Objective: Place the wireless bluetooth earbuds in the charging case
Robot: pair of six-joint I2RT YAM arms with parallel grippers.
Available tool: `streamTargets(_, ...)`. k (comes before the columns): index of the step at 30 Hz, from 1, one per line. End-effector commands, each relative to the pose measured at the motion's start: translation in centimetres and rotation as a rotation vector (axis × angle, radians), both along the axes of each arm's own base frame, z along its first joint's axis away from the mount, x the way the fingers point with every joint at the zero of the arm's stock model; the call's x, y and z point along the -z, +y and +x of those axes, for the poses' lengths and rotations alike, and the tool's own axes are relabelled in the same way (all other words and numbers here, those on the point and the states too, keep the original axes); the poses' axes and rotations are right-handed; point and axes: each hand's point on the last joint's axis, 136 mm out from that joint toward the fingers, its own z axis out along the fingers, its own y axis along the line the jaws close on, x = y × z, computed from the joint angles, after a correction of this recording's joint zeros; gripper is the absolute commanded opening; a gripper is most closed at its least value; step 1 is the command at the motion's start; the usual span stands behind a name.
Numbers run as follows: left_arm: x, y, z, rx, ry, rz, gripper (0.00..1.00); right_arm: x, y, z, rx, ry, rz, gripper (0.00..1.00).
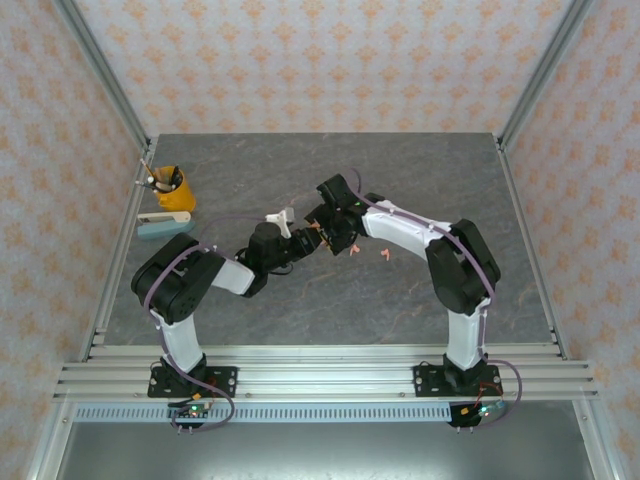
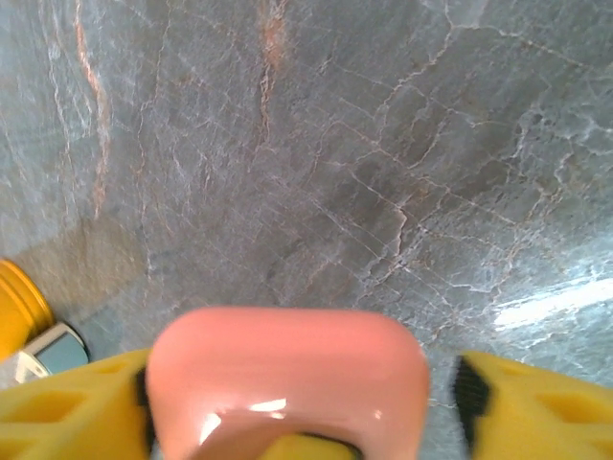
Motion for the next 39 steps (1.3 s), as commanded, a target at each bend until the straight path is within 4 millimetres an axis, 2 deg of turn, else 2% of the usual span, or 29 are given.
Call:
streamTargets(1, -2.4, -0.2, 0.7, 0.005, -0.048, 0.021, 0.13, -3.1, -2.1, 0.6, 0.014, -0.064, 0.024, 0.86)
streamTargets(6, -4.3, -1.0, -0.6, 0.132, -0.051, 0.078, 0.08, -6.7, -6.8, 1.1, -0.015, -0.217, 0.004, 0.88)
streamTargets(10, -7.0, -2.1, -2.0, 0.293, -0.076, 0.089, 0.08, -9.2, -9.1, 0.0, -0.186, -0.415, -0.048, 0.86)
streamTargets(14, -9.4, -2.5, -3.3, 0.426, -0.095, 0.092, 0.07, -11.5, -9.3, -3.0, -0.422, -0.62, -0.071, 0.86)
streamTargets(17, -10.8, -2.5, -4.0, 0.495, -0.101, 0.092, 0.04, -12.0, -9.4, -4.9, -0.506, -0.705, -0.046, 0.86)
streamTargets(21, -11.6, -2.7, -4.7, 0.564, -0.103, 0.11, 0.02, -12.3, -8.8, -6.0, -0.552, -0.755, 0.017, 0.85)
streamTargets(33, -12.6, -3.0, -5.1, 0.61, -0.092, 0.108, 0.03, -12.2, -6.9, -5.0, -0.572, -0.78, 0.107, 0.81)
streamTargets(39, -13.4, -3.4, -5.7, 0.636, -0.101, 0.1, 0.03, -11.3, -6.3, -4.0, -0.559, -0.757, 0.119, 0.79)
